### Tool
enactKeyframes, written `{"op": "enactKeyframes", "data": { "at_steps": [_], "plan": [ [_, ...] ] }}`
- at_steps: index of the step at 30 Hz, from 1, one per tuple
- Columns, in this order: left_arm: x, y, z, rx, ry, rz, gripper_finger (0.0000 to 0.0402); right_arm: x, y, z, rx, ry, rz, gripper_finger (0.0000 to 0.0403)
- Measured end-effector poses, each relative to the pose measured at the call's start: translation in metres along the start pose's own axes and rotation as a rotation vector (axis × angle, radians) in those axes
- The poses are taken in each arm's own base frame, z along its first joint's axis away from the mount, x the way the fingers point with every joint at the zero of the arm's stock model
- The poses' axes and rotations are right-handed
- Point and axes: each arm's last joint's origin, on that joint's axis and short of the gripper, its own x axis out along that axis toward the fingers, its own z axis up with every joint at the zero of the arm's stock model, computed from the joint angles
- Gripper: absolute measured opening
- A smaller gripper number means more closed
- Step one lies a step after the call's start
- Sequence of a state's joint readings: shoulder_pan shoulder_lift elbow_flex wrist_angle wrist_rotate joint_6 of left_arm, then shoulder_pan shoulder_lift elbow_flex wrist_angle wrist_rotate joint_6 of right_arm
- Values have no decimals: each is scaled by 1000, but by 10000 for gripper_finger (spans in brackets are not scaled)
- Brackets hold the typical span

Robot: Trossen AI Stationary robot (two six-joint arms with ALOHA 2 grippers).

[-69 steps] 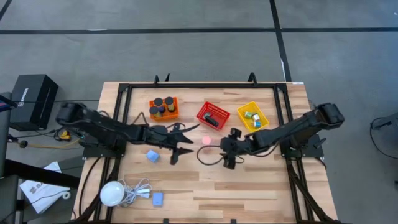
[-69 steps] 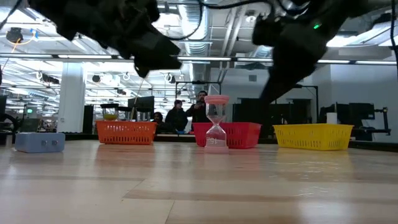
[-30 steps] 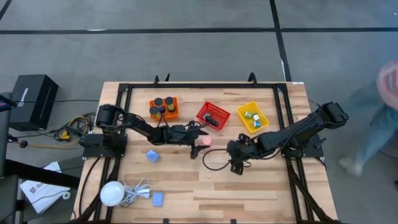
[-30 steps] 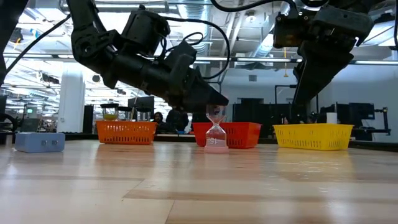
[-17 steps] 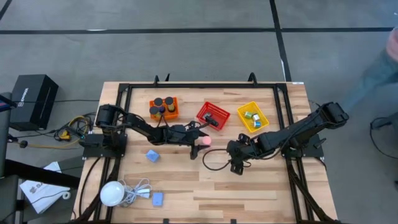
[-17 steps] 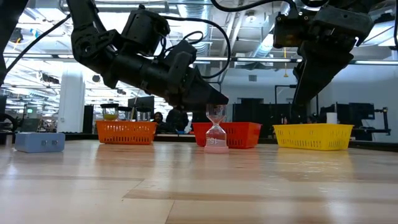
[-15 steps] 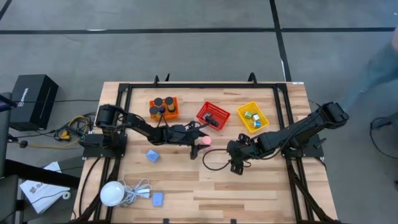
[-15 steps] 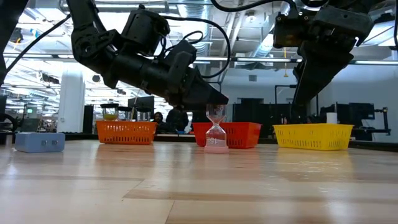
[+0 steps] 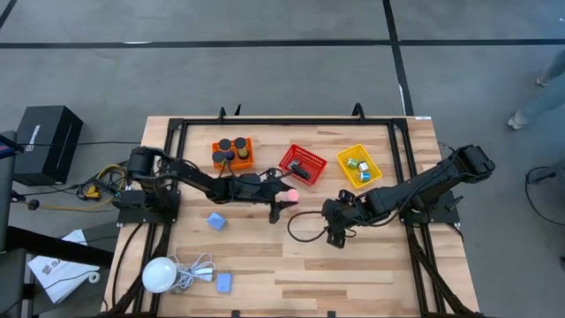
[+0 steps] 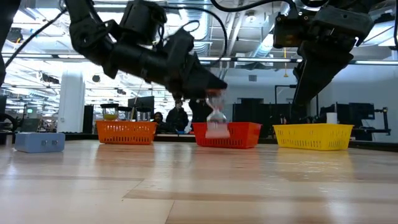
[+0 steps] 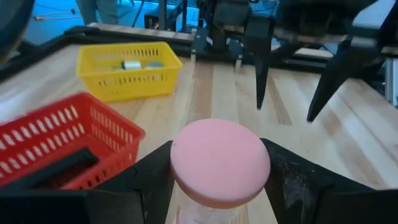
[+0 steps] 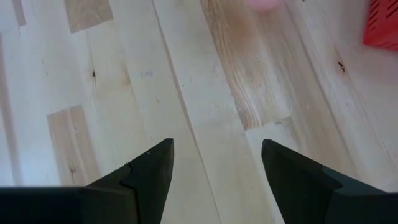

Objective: Pick & Place Office items
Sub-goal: Put the pink hourglass into the orange bin

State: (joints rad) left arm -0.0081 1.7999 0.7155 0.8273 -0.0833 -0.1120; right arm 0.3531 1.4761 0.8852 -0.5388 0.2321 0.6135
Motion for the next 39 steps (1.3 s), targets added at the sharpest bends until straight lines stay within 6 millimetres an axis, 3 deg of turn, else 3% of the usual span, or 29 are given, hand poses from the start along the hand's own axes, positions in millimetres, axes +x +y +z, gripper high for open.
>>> {"op": "enactKeyframes", "data": {
  "at_steps": [6, 11, 16, 20, 27, 32, 39],
  "plan": [
    [-32, 12, 29, -6, -7, 105, 197, 0, 0, 0, 19, -1, 0, 235],
    [-73, 26, 44, 18, -26, 290, 213, 0, 0, 0, 23, 1, -1, 235],
    [-115, 38, 44, -14, -87, 465, 200, 0, 0, 0, 24, 0, 0, 235],
    [-138, 47, 28, -69, -108, 562, 196, 0, 0, 0, 24, -2, 1, 235],
    [-149, 58, 0, -113, -65, 641, 207, 0, 0, 0, 25, -2, 0, 235],
    [-149, 67, -2, -118, -57, 715, 196, 1, -1, 1, 14, -2, -2, 235],
    [-146, 74, -7, -123, -35, 753, 209, 1, -1, 0, 11, -1, -4, 235]
  ]
}}
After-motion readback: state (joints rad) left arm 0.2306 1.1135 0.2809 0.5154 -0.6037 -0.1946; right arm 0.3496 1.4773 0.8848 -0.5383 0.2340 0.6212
